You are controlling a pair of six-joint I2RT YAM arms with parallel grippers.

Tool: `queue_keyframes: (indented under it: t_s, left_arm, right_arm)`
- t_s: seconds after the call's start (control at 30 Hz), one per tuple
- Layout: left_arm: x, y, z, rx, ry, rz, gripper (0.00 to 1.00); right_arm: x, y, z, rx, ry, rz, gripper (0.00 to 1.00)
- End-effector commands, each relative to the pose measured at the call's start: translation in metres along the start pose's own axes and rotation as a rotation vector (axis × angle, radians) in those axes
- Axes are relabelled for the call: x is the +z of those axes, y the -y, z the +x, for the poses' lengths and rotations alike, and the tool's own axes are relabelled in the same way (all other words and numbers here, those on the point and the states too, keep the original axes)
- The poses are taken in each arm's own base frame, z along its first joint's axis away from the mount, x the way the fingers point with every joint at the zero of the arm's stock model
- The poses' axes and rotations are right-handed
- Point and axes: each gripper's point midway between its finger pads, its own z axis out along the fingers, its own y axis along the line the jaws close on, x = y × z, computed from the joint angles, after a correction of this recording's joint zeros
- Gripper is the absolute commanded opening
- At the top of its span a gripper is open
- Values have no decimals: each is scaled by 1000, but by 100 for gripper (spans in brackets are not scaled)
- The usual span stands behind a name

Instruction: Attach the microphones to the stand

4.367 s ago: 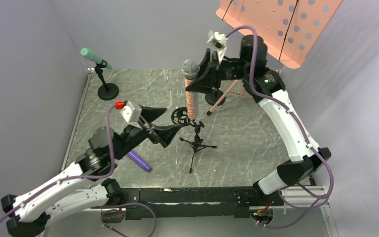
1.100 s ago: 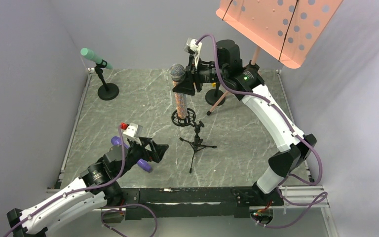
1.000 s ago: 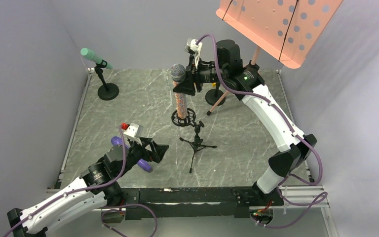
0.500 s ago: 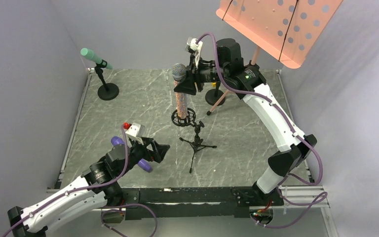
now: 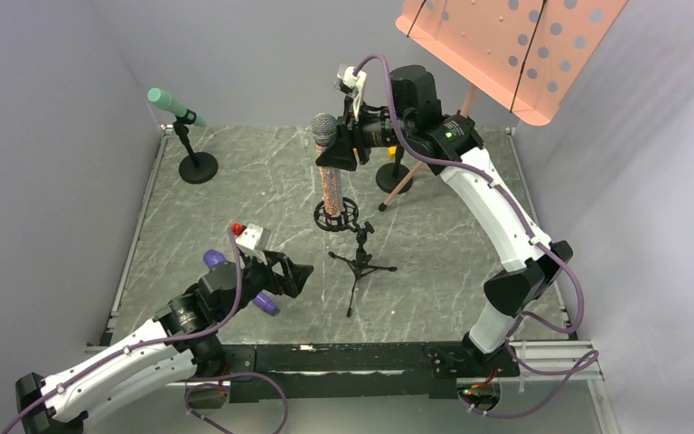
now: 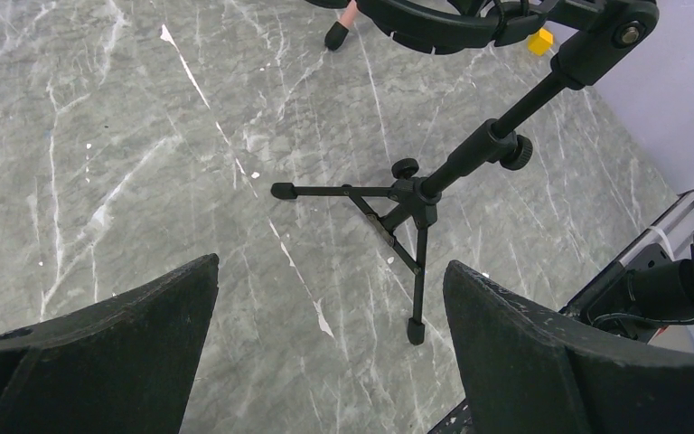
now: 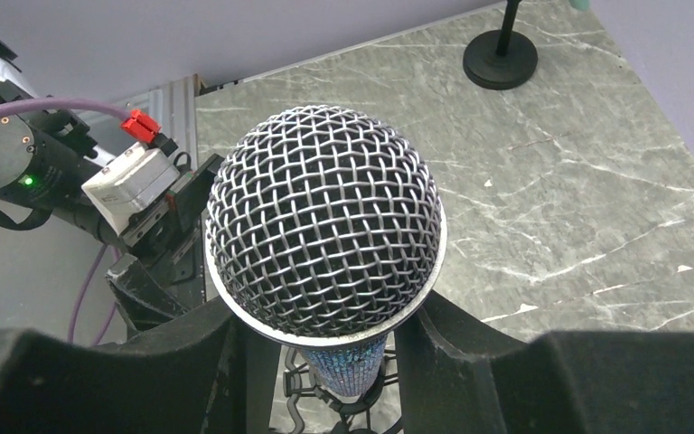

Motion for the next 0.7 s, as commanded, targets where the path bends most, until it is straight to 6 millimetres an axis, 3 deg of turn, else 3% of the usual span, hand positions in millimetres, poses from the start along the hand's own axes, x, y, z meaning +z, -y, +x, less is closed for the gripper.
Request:
queue_keyframes:
  t_s: [0.0, 0.4, 0.67]
  left_arm:
    - [0, 10, -19, -6, 52, 34, 98]
    - [3, 12, -17, -7, 47, 43, 98]
    - [3, 12, -15, -5, 44, 45, 97]
  right_arm:
    - [-6, -10, -12, -15, 25, -15, 0]
    - [-19, -26, -16, -33, 46, -37, 0]
    - [-13, -25, -1, 8, 29, -55, 0]
